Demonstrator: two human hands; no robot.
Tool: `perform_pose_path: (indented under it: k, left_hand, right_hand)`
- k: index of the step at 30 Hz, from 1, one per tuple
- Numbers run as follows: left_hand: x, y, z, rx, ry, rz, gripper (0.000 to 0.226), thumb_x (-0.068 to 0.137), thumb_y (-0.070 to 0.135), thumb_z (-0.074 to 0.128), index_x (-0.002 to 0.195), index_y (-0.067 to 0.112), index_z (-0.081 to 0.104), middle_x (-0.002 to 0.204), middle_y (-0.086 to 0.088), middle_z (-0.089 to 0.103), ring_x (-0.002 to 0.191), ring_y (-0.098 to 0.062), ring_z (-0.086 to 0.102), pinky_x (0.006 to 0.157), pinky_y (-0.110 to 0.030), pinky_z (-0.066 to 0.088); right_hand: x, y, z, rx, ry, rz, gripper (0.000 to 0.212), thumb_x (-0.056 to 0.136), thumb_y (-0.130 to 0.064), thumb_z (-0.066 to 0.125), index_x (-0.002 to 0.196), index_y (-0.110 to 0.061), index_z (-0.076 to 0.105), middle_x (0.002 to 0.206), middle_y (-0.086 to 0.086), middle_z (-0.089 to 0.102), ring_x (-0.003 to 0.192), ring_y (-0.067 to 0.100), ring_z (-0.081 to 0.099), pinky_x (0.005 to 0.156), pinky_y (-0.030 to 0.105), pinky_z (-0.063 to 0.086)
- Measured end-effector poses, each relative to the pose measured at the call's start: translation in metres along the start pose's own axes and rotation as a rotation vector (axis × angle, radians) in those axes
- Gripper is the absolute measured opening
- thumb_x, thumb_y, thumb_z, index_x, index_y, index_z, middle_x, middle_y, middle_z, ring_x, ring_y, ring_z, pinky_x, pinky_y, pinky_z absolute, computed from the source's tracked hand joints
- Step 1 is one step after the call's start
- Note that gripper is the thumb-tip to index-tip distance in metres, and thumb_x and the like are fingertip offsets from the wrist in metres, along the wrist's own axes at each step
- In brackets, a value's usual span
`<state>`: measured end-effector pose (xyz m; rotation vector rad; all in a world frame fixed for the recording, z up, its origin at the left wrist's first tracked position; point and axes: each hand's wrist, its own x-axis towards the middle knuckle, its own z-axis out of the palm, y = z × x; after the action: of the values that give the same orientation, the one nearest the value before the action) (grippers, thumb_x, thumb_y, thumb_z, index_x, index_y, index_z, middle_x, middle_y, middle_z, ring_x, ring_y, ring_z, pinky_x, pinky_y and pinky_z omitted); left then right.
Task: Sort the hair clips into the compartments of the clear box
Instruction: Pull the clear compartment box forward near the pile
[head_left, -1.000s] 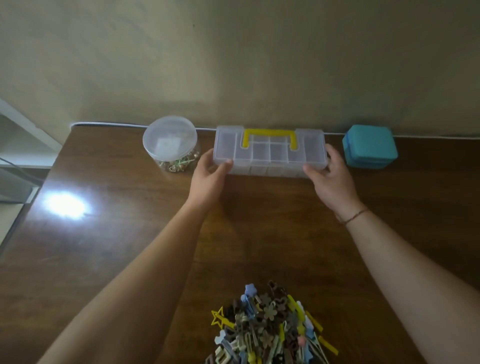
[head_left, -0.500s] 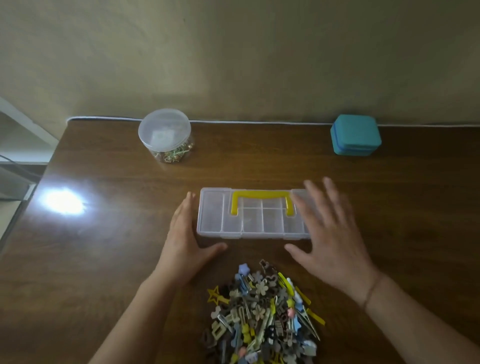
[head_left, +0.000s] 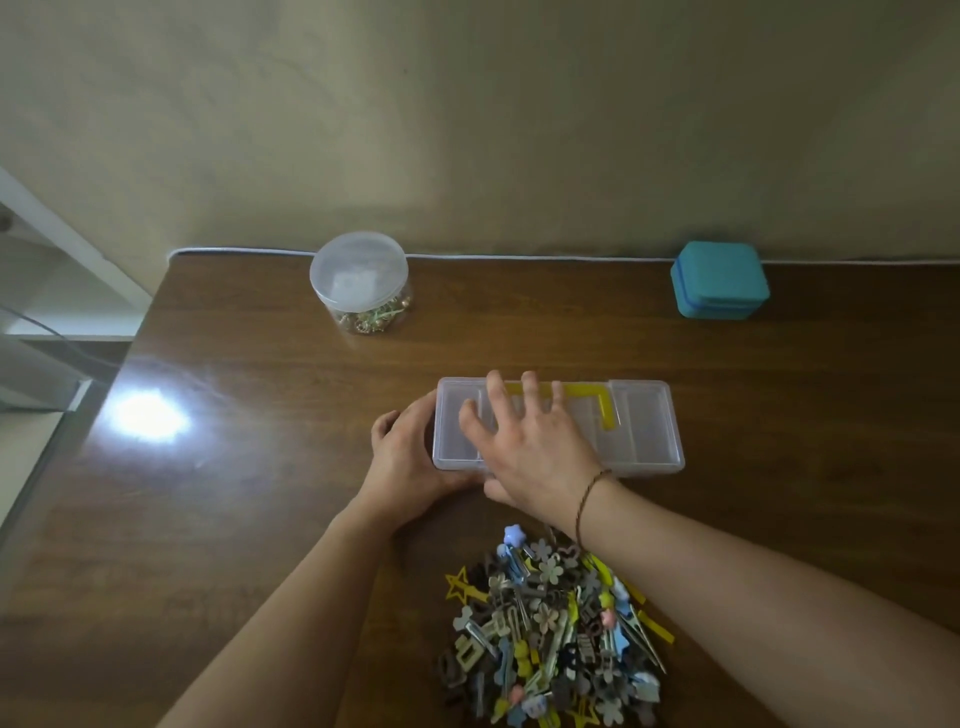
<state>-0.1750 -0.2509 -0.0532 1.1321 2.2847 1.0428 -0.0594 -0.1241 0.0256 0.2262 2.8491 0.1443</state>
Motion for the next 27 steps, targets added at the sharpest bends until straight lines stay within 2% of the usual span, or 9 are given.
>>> perform_pose_path:
  k: [5,9,13,16,22,27]
  left_hand:
    - [0.000,0.000,0.001,0.008,0.016,0.013,0.087,0.059,0.072,0.071,0.133,0.041,0.039,0.128,0.028,0.048,0.120,0.006,0.044,0.111,-0.039,0.017]
    - [0.000,0.000,0.001,0.016,0.023,0.026,0.089,0.058,0.070,0.071,0.135,0.038,0.040,0.129,0.027,0.047,0.122,0.005,0.043,0.109,-0.034,0.015]
    - [0.000,-0.001,0.002,0.033,0.037,0.029,0.088,0.059,0.067,0.072,0.135,0.034,0.043,0.127,0.026,0.048,0.121,0.004,0.044,0.109,-0.034,0.016]
    - [0.000,-0.002,0.002,0.031,0.036,0.037,0.087,0.060,0.066,0.070,0.136,0.032,0.044,0.127,0.027,0.047,0.121,0.006,0.042,0.108,-0.032,0.014]
    - [0.001,-0.003,0.001,0.041,0.025,0.044,0.089,0.060,0.070,0.068,0.136,0.031,0.044,0.130,0.025,0.046,0.122,0.010,0.036,0.107,-0.028,0.011]
    - [0.001,-0.005,-0.001,0.050,-0.004,0.036,0.090,0.061,0.071,0.070,0.138,0.033,0.042,0.132,0.025,0.045,0.128,0.007,0.036,0.111,-0.033,0.012]
  right_hand:
    - [0.002,0.001,-0.002,-0.037,-0.042,-0.022,0.078,0.090,-0.044,0.057,0.144,-0.012,0.012,0.153,0.033,0.006,0.134,0.060,0.020,0.104,0.070,0.030]
    - [0.003,-0.002,0.000,-0.072,-0.061,-0.021,0.075,0.092,-0.041,0.054,0.145,-0.008,0.012,0.152,0.038,0.003,0.133,0.063,0.017,0.102,0.070,0.032]
    - [0.006,-0.011,0.005,-0.114,-0.093,0.012,0.060,0.101,-0.030,0.039,0.146,-0.003,0.010,0.149,0.044,-0.003,0.133,0.067,0.010,0.096,0.068,0.039]
    - [0.007,-0.013,0.006,-0.114,-0.101,0.016,0.057,0.102,-0.028,0.034,0.146,-0.002,0.009,0.148,0.045,-0.005,0.133,0.067,0.009,0.095,0.068,0.039]
    - [0.003,-0.012,0.008,-0.098,-0.071,0.011,0.061,0.101,-0.030,0.038,0.147,-0.004,0.007,0.150,0.042,-0.004,0.135,0.065,0.009,0.097,0.067,0.039]
    - [0.001,-0.013,0.006,-0.110,-0.035,0.003,0.063,0.101,-0.029,0.040,0.147,-0.002,0.006,0.150,0.042,0.000,0.135,0.064,0.012,0.097,0.065,0.041]
